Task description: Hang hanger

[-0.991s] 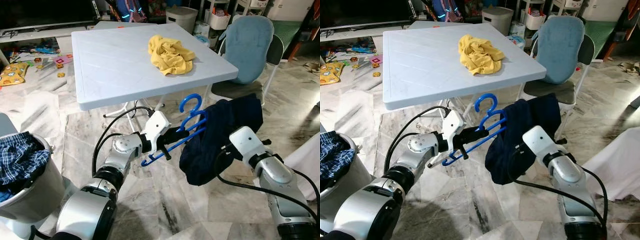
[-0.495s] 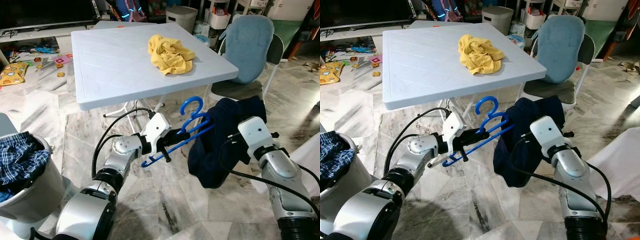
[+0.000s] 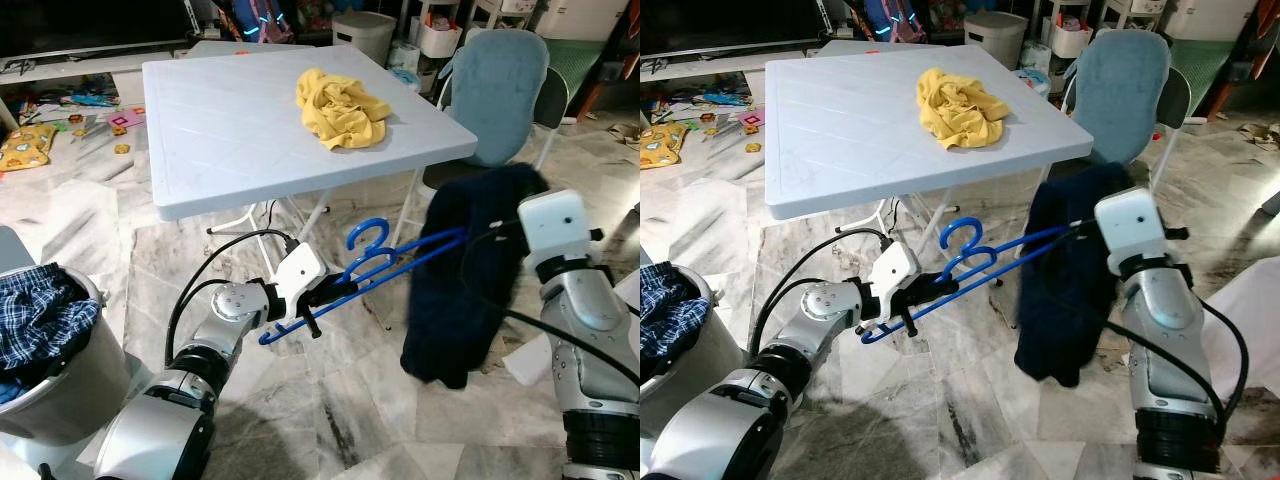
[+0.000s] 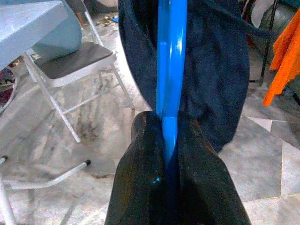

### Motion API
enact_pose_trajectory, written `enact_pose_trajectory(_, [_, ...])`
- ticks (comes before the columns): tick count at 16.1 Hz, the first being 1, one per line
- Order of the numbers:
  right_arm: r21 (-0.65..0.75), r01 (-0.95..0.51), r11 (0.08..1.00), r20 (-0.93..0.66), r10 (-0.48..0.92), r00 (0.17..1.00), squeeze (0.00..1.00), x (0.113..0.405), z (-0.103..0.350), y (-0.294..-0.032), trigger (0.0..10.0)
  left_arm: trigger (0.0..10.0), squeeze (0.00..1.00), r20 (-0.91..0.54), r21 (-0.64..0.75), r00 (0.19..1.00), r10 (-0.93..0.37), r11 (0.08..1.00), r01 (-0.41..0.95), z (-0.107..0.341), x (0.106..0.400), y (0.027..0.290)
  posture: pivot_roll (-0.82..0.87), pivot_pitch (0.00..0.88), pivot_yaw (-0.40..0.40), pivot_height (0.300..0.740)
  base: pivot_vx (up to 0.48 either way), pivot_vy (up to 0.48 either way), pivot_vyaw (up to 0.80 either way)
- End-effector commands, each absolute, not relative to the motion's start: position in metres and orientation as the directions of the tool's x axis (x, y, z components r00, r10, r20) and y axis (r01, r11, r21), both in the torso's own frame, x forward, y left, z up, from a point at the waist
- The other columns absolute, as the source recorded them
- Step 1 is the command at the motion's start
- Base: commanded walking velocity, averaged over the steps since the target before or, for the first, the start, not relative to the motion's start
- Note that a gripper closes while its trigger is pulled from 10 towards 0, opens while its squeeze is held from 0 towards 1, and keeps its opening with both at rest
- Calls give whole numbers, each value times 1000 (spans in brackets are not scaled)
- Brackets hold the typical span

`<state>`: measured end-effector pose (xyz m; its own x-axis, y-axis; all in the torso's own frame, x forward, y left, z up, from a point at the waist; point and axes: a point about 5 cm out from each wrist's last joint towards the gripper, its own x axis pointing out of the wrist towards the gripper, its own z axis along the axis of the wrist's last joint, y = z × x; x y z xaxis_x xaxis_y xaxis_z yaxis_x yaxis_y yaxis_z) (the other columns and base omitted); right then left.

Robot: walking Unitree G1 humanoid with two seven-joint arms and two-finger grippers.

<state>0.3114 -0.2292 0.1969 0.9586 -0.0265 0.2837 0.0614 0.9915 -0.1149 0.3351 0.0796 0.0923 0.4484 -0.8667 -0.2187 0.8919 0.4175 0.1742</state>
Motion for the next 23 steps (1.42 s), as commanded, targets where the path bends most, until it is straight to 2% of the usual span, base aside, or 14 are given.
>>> enact_pose_trajectory(1, [-109, 112, 988, 349, -68, 935, 0, 312, 213, -234, 0, 0, 0, -220, 209, 422, -880, 380, 901, 94, 333, 81, 8, 0, -52, 740, 0, 0, 0])
enact_pose_trajectory(5, [-135, 289, 948, 327, -233, 916, 0, 314, 209, -255, 0, 0, 0, -108, 182, 329, -938, 307, 934, 106, 324, 97, 25, 0, -61, 740, 0, 0, 0])
enact_pose_trajectory(7, [-143, 337, 930, 310, -281, 908, 0, 312, 204, -262, 0, 0, 0, -55, 73, 341, -938, 337, 939, 109, 325, 103, 28, 0, -63, 740, 0, 0, 0])
enact_pose_trajectory(8, [-144, 347, 927, 308, -291, 906, 0, 312, 203, -264, 0, 0, 0, -47, 68, 350, -935, 347, 935, 110, 325, 105, 30, 0, -63, 740, 0, 0, 0])
enact_pose_trajectory(9, [-152, 377, 913, 318, -316, 894, 0, 309, 204, -269, 0, 0, 0, -58, 49, 456, -888, 453, 890, 106, 329, 114, 32, 0, -61, 740, 0, 0, 0])
enact_pose_trajectory(10, [-153, 383, 911, 320, -321, 891, 0, 308, 204, -270, 0, 0, 0, -63, 52, 478, -876, 475, 878, 104, 329, 116, 32, 0, -60, 740, 0, 0, 0])
enact_pose_trajectory(13, [-144, 367, 919, 310, -310, 899, 0, 301, 201, -272, 0, 0, 0, -28, 21, 640, -768, 640, 768, 99, 332, 121, 37, 0, -59, 740, 0, 0, 0])
enact_pose_trajectory(14, [-131, 334, 933, 300, -283, 911, 0, 295, 197, -270, 0, 510, 0, -15, 18, 704, -710, 704, 710, 99, 334, 120, 39, 0, -60, 740, 0, 0, 0])
enact_pose_trajectory(15, [-130, 301, 945, 295, -253, 921, 0, 289, 195, -267, 0, 3843, 0, 10, 30, 753, -658, 752, 658, 102, 334, 119, 40, 0, -59, 740, 0, 0, 0])
enact_pose_trajectory(16, [-120, 244, 962, 289, -201, 936, 0, 279, 192, -260, 0, 8314, 0, 17, 26, 836, -549, 836, 548, 104, 334, 119, 38, 0, -56, 740, 0, 0, 0])
enact_pose_trajectory(17, [-114, 229, 967, 289, -189, 939, 0, 276, 191, -258, 0, 10000, 0, 4, 28, 852, -524, 851, 524, 103, 334, 120, 40, 0, -56, 740, 0, 0, 0])
enact_pose_trajectory(19, [-99, 171, 980, 282, -138, 950, 0, 267, 188, -251, 0, 10000, 0, -10, 32, 904, -428, 903, 429, 96, 329, 120, 44, 0, -58, 740, 0, 0, 0])
enact_pose_trajectory(23, [-103, 86, 991, 272, -55, 961, 0, 260, 187, -235, 0, 10000, 0, 7, 28, 929, -371, 928, 370, 101, 327, 117, 51, 0, -53, 740, 0, 0, 0])
